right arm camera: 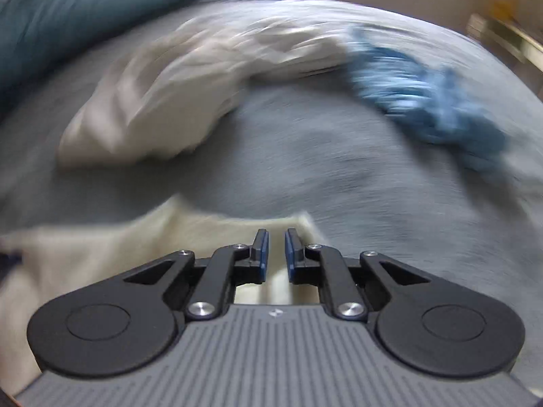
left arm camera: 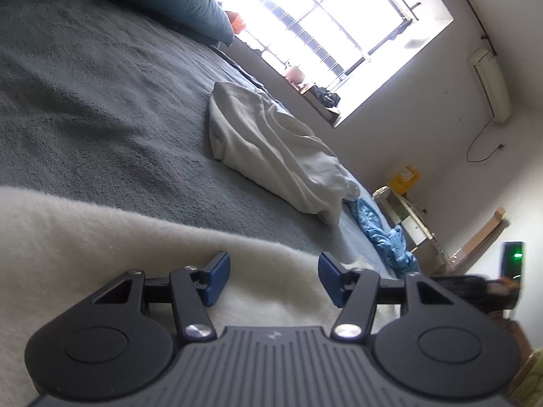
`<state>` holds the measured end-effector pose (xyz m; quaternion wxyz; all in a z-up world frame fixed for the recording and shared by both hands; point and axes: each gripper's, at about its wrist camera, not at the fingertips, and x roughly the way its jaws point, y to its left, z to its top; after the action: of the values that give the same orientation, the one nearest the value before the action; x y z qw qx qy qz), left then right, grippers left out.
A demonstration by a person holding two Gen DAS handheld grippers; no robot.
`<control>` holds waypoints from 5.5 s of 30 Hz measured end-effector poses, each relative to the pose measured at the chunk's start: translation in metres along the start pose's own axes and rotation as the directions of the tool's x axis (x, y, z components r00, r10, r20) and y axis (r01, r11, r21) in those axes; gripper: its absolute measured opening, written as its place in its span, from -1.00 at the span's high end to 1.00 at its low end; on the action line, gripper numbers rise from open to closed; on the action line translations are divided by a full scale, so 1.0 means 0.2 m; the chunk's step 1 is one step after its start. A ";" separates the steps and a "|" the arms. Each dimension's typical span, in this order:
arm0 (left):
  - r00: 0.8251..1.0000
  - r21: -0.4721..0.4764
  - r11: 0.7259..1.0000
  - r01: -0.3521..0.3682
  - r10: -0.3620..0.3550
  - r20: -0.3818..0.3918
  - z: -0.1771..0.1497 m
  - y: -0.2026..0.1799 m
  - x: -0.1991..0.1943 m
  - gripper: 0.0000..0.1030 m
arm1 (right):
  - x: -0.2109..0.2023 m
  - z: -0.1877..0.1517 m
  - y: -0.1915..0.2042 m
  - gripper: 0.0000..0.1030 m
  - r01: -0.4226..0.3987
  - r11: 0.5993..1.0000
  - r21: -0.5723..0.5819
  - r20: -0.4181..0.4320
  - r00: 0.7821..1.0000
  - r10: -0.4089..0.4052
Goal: Fold clothes
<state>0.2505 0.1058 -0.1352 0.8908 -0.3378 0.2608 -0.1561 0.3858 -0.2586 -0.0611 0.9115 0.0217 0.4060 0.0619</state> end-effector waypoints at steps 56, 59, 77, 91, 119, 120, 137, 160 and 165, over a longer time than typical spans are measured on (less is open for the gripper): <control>0.897 0.243 0.895 0.373 -0.281 -0.341 -0.85 -0.99 0.24 -0.62 | -0.78 -0.36 -1.30 0.81 0.327 0.799 0.504 0.080 0.904 -0.421; 0.894 0.227 0.897 0.380 -0.293 -0.339 -0.85 -0.98 0.24 -0.62 | -1.13 -0.42 -1.16 0.82 0.175 0.863 0.474 0.291 0.894 -0.341; 0.884 0.179 0.896 0.405 -0.334 -0.327 -0.83 -0.94 0.24 -0.62 | -1.57 -1.47 -1.65 0.71 -0.224 0.585 0.779 0.457 0.842 -0.287; 0.878 0.153 0.895 0.419 -0.356 -0.320 -0.83 -0.92 0.24 -0.62 | -1.61 -1.19 -1.76 0.83 -0.263 0.630 0.731 0.536 0.793 -0.291; 0.919 0.165 0.930 0.329 -0.275 -0.283 -0.58 -0.95 -0.20 -0.64 | -2.15 -1.39 -1.63 0.36 -0.044 0.720 0.693 0.547 0.683 -0.484; 0.930 0.197 0.933 0.302 -0.242 -0.277 -0.54 -0.94 -0.30 -0.65 | -2.18 -1.37 -1.54 0.36 -0.038 0.768 0.639 0.577 0.684 -0.446; 0.976 0.377 0.922 -0.084 0.152 -0.153 -0.93 -0.73 -1.56 -0.95 | -1.93 -1.70 -0.19 -0.16 -0.138 0.988 -0.068 0.377 0.913 0.153; 0.964 0.614 0.780 -0.122 0.241 -0.114 -1.30 -0.64 -1.47 -0.79 | -1.80 -2.13 -0.05 0.53 -0.009 0.988 -0.153 0.031 0.999 0.014; 0.964 0.594 0.795 -0.126 0.240 -0.117 -1.27 -0.63 -1.46 -0.79 | -1.73 -1.77 -0.04 0.53 0.065 0.974 -0.216 0.199 0.980 -0.021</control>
<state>-0.1456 0.0154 -0.1044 0.9336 -0.0064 0.3144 -0.1719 -0.1058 -0.3148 -0.0426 0.9449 -0.0828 0.3053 0.0844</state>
